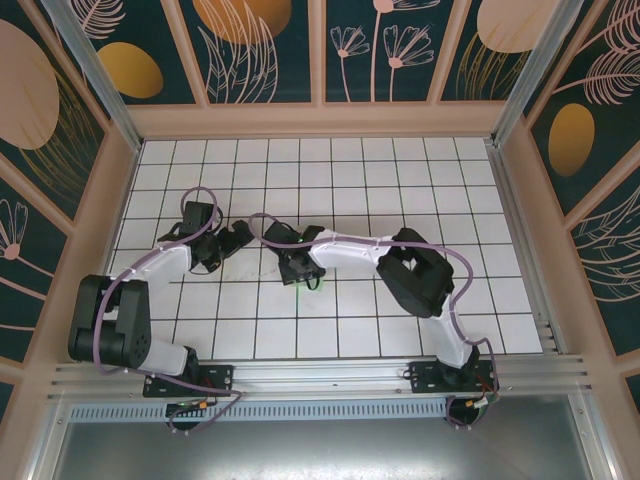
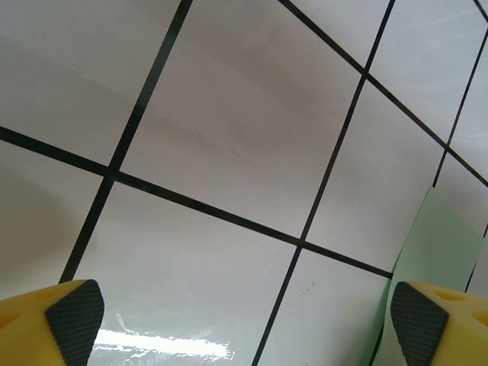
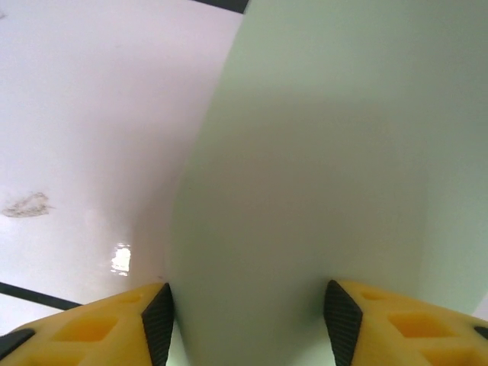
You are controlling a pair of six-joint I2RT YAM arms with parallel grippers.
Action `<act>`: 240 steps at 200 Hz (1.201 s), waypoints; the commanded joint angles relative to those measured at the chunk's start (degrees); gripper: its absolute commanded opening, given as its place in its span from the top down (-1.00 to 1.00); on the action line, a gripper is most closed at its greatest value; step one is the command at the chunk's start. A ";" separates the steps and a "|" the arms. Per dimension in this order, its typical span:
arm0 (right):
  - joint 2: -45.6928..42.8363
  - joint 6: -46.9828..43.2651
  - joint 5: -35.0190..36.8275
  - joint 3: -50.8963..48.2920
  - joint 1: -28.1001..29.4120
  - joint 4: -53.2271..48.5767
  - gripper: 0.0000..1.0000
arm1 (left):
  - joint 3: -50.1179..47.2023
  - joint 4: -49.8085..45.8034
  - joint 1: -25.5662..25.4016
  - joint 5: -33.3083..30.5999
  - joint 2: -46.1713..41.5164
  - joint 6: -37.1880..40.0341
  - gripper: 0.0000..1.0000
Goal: Fold a paper plane with a square sheet of paper (pick it up from the middle)
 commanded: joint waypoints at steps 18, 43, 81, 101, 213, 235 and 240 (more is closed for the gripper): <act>-0.65 -1.34 -6.55 -7.04 -3.24 2.26 0.00 | 0.06 0.90 0.36 1.90 1.13 -0.11 -0.97; -2.60 -2.66 -10.47 -9.88 -4.68 5.79 0.00 | 0.03 1.10 0.36 2.53 1.62 -0.05 -0.97; -5.48 -4.30 -16.71 -14.42 -7.35 10.70 -0.06 | 0.09 1.36 0.32 3.20 1.84 0.12 -0.97; -6.19 -5.35 -18.30 -16.03 -8.60 11.92 -0.11 | 0.05 1.61 0.40 3.91 1.95 0.17 -0.97; -5.63 -6.76 -19.25 -18.44 -11.68 12.80 -0.28 | -0.27 3.35 0.33 7.27 1.84 0.29 -0.97; -5.32 -6.04 -19.49 -18.38 -12.14 12.53 -0.27 | -0.31 3.51 0.36 7.46 1.94 0.26 -0.97; -5.18 -5.95 -19.30 -18.38 -12.17 12.38 -0.26 | -0.39 3.55 0.36 7.52 1.92 0.26 -0.97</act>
